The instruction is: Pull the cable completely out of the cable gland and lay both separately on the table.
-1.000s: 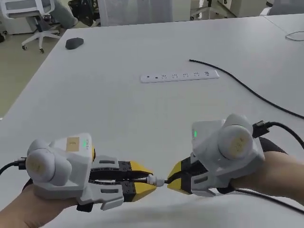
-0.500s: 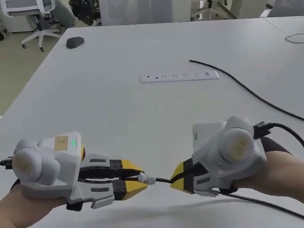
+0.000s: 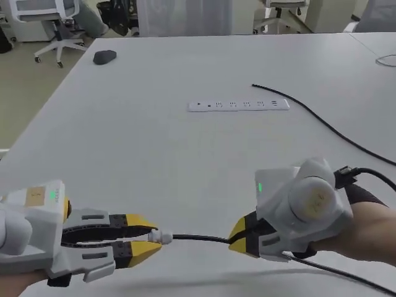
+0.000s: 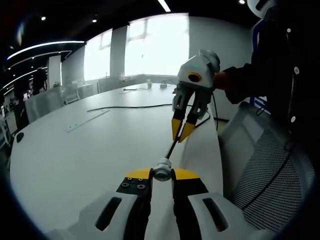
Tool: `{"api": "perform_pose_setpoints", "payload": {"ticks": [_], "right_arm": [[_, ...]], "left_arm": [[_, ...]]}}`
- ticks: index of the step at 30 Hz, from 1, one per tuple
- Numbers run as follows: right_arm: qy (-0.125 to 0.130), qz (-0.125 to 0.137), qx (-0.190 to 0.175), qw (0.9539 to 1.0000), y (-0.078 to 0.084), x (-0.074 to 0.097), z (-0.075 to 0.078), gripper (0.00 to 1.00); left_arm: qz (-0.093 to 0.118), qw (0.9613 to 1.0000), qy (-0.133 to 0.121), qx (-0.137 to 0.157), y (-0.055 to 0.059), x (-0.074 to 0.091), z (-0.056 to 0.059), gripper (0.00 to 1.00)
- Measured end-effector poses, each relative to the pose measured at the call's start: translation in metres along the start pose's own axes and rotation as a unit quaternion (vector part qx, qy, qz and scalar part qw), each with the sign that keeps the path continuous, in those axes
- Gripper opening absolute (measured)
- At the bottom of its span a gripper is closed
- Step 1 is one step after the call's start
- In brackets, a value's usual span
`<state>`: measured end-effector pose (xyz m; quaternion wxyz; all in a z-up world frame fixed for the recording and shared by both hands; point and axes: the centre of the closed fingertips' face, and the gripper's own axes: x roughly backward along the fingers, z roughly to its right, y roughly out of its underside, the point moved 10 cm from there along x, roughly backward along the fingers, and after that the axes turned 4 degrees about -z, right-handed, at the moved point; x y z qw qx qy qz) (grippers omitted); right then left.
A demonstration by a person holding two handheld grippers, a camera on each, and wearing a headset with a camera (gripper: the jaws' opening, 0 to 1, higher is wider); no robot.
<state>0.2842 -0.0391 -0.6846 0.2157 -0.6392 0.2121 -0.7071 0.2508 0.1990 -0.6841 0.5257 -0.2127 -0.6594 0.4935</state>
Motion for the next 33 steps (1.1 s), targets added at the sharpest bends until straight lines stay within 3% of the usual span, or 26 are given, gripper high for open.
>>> {"api": "perform_pose_setpoints", "payload": {"ticks": [8,11,16,20,25,30,33], "right_arm": [[-0.003,-0.011,0.007,0.9999,-0.011,-0.009,0.001,0.00],[0.011,-0.002,-0.005,0.9999,-0.022,-0.016,0.005,0.00],[0.008,0.013,-0.010,0.9998,-0.049,-0.032,0.005,0.00],[0.008,0.016,-0.008,0.9998,-0.063,-0.043,0.008,0.00],[0.017,0.021,-0.010,0.9996,-0.077,-0.058,0.014,0.00],[0.015,0.032,-0.025,0.9991,-0.094,-0.072,0.021,0.00],[0.015,0.045,-0.035,0.9983,-0.106,-0.081,0.026,0.00]], "left_arm": [[0.022,0.9975,-0.054,0.041,0.023,0.036,-0.001,0.15],[0.022,0.9951,-0.078,0.056,0.037,0.048,0.003,0.15],[0.031,0.9907,-0.106,0.080,0.055,0.064,0.010,0.15],[0.041,0.9860,-0.128,0.099,0.065,0.074,0.013,0.15],[0.037,0.9842,-0.140,0.101,0.075,0.079,0.015,0.15],[0.052,0.9780,-0.161,0.121,0.086,0.084,0.015,0.15],[0.045,0.9769,-0.167,0.125,0.093,0.083,0.017,0.15]]}}
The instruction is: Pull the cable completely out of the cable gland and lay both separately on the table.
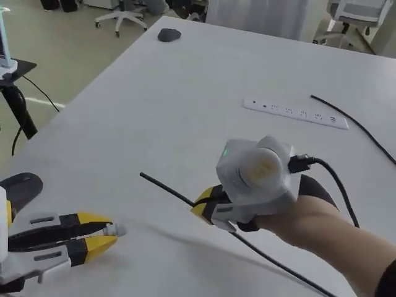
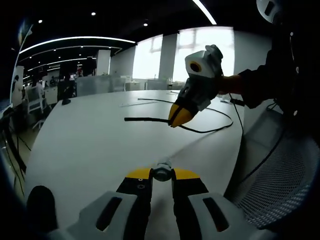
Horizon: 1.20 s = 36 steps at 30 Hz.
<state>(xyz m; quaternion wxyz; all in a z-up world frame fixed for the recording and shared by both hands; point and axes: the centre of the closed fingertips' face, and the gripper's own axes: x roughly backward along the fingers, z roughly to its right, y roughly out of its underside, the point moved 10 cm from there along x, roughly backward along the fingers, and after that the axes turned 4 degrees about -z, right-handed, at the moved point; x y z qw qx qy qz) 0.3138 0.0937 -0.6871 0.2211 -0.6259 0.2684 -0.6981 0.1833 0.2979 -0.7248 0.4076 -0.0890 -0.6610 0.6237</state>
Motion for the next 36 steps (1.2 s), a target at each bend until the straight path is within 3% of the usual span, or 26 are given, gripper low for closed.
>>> {"api": "perform_pose_setpoints", "payload": {"ticks": [3,5,6,9,14,17,20,22,25,29,31,36], "right_arm": [[-0.005,0.023,-0.020,0.9995,-0.014,-0.013,0.002,0.00],[0.003,0.023,-0.023,0.9995,-0.019,-0.023,0.004,0.00],[0.019,0.025,-0.028,0.9991,-0.020,-0.026,0.005,0.00],[0.018,0.048,-0.060,0.9969,-0.027,-0.038,0.005,0.00],[0.008,0.066,-0.095,0.9932,-0.034,-0.061,0.003,0.00],[-0.025,0.084,-0.147,0.9853,-0.035,-0.078,-0.004,0.00],[0.001,0.079,-0.121,0.9895,-0.036,-0.090,-0.006,0.00],[-0.002,0.082,-0.132,0.9878,-0.036,-0.096,-0.008,0.00],[0.023,0.076,-0.120,0.9896,-0.035,-0.103,-0.006,0.00],[0.031,0.067,-0.102,0.9920,-0.032,-0.109,-0.007,0.00],[0.045,0.063,-0.079,0.9939,-0.032,-0.111,-0.006,0.00],[0.046,0.058,-0.060,0.9954,-0.029,-0.119,-0.007,0.00]], "left_arm": [[0.001,0.9999,-0.011,0.010,0.010,0.002,-0.001,0.15],[0.006,0.9995,-0.024,0.022,0.015,0.003,-0.003,0.15],[0.018,0.9989,-0.033,0.029,0.018,0.004,-0.004,0.15],[0.021,0.9981,-0.047,0.033,0.025,0.004,-0.005,0.15],[0.022,0.9969,-0.063,0.041,0.035,0.001,-0.005,0.15],[0.022,0.9961,-0.083,0.021,0.039,0.001,-0.005,0.15],[0.026,0.9958,-0.082,0.031,0.045,-0.001,-0.004,0.15],[0.027,0.9958,-0.082,0.030,0.046,-0.001,-0.004,0.15],[0.018,0.9957,-0.087,0.025,0.051,-0.003,-0.003,0.15],[0.045,0.9939,-0.097,0.027,0.051,-0.003,-0.004,0.15],[0.036,0.9941,-0.097,0.034,0.054,-0.004,-0.004,0.15],[0.046,0.9938,-0.097,0.029,0.055,-0.005,-0.004,0.15]]}}
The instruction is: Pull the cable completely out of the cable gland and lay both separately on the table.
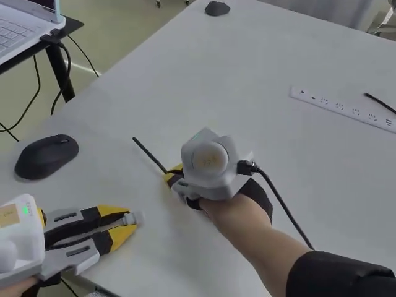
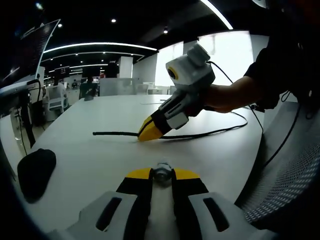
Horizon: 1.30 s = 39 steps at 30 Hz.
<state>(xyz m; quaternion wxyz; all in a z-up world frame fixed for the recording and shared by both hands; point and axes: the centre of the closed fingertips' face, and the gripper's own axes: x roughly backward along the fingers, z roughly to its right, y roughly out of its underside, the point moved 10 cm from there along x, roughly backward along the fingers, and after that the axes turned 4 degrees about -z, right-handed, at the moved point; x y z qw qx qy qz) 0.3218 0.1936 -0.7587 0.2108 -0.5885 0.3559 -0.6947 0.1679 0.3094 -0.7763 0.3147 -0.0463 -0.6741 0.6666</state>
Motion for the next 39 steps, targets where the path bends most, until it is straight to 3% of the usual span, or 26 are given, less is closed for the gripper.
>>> {"api": "perform_pose_setpoints", "payload": {"ticks": [7,10,12,15,18,21,23,25,26,27,28,29,30,32,33,35,39], "right_arm": [[0.002,0.007,0.037,0.9993,-0.002,-0.006,0.001,0.01],[0.004,0.010,0.024,0.9996,-0.002,-0.006,0.003,0.11],[0.002,0.012,0.015,0.9998,-0.001,-0.006,0.004,0.17],[0.002,0.013,0.011,0.9999,0.000,-0.005,0.005,0.29],[0.000,0.020,0.001,0.9998,-0.001,-0.002,0.005,0.36],[0.010,0.029,-0.016,0.9994,-0.002,0.003,0.009,0.46],[0.016,0.039,-0.023,0.9989,-0.003,0.009,0.013,0.52],[0.023,0.047,-0.033,0.9981,-0.002,0.015,0.017,0.55],[0.023,0.067,-0.039,0.9967,-0.003,0.019,0.018,0.56],[0.026,0.066,-0.038,0.9968,0.000,0.024,0.020,0.57],[0.028,0.064,-0.038,0.9968,0.002,0.026,0.022,0.59],[0.028,0.064,-0.040,0.9967,0.004,0.029,0.023,0.64],[0.028,0.062,-0.045,0.9967,0.006,0.032,0.024,0.69],[0.035,0.064,-0.060,0.9955,0.011,0.041,0.028,0.83],[0.043,0.065,-0.067,0.9947,0.013,0.044,0.030,0.90],[0.062,0.060,-0.076,0.9934,0.019,0.055,0.036,0.99],[0.081,0.056,-0.096,0.9905,0.031,0.078,0.049,1.00]], "left_arm": [[0.013,0.9998,-0.011,0.004,0.002,0.000,0.000,0.16],[0.014,0.9997,-0.019,-0.002,0.001,0.001,-0.001,0.16],[0.027,0.9992,-0.027,0.011,0.000,0.001,-0.002,0.17],[0.042,0.9986,-0.030,0.013,-0.005,0.002,-0.004,0.27],[0.053,0.9978,-0.038,0.011,-0.012,0.001,-0.005,0.48],[0.057,0.9972,-0.045,0.017,-0.015,0.001,-0.008,0.60],[0.050,0.9978,-0.040,0.016,-0.017,0.000,-0.007,0.64],[0.045,0.9977,-0.008,0.049,-0.019,-0.003,-0.002,0.65],[0.045,0.9982,-0.012,0.036,-0.021,-0.003,-0.003,0.64],[0.043,0.9986,-0.030,-0.001,-0.024,-0.004,-0.004,0.64],[0.040,0.9988,-0.026,0.015,-0.024,-0.006,-0.001,0.67],[0.031,0.9989,-0.021,0.030,-0.025,-0.009,-0.001,0.75],[0.034,0.9989,-0.022,0.025,-0.026,-0.011,-0.001,0.86],[0.039,0.9987,-0.023,0.022,-0.029,-0.014,-0.001,0.98],[0.027,0.9987,-0.019,0.038,-0.030,-0.015,0.001,0.98],[0.029,0.9990,-0.016,0.030,-0.036,-0.017,0.002,0.99],[0.030,0.9991,-0.005,0.028,-0.046,-0.019,0.003,0.99]]}}
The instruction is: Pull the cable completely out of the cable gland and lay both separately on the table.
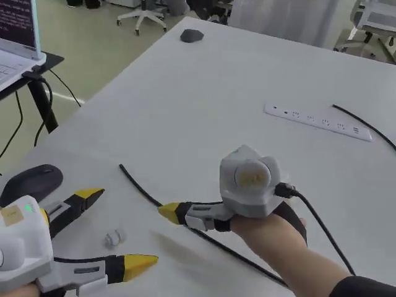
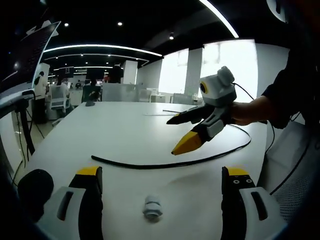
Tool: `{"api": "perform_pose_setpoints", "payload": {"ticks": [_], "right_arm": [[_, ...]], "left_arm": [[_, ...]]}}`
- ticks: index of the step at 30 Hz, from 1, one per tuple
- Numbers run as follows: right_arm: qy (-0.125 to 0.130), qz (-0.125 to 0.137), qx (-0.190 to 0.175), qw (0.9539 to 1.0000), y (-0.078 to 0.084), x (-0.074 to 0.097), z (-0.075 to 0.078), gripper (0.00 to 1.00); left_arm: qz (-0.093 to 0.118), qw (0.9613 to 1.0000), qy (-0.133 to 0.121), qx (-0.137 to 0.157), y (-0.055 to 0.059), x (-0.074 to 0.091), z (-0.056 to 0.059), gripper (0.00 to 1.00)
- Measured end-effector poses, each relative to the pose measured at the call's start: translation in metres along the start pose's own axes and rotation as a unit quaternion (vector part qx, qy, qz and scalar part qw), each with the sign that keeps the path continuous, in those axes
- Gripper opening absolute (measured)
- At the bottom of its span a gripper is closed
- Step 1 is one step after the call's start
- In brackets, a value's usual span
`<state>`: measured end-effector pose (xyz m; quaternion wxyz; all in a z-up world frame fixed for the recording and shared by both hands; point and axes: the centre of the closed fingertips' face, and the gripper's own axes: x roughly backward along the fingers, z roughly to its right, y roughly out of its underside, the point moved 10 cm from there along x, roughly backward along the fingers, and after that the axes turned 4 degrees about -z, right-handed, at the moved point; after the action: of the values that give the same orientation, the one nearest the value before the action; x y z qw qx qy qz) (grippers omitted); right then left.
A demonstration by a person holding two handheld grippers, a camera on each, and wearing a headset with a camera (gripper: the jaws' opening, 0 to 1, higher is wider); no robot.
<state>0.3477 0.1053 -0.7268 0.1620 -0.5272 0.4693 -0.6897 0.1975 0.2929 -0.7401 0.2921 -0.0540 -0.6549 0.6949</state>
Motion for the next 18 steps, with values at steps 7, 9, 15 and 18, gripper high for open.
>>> {"api": "perform_pose_setpoints", "payload": {"ticks": [7,9,15,18], "right_arm": [[0.088,-0.036,-0.029,0.9950,0.021,0.063,0.037,1.00],[0.131,-0.027,-0.036,0.9903,0.029,0.088,0.051,1.00],[0.178,-0.053,-0.096,0.9780,0.063,0.152,0.080,1.00],[0.188,-0.056,-0.106,0.9747,0.078,0.184,0.082,1.00]], "left_arm": [[-0.015,0.9998,0.007,0.012,-0.020,-0.008,0.003,0.99],[-0.017,0.9998,0.011,0.005,-0.026,-0.011,0.007,0.99],[-0.035,0.9994,0.007,0.000,-0.036,-0.023,0.014,0.99],[-0.050,0.9986,0.009,-0.012,-0.041,-0.029,0.020,0.99]]}}
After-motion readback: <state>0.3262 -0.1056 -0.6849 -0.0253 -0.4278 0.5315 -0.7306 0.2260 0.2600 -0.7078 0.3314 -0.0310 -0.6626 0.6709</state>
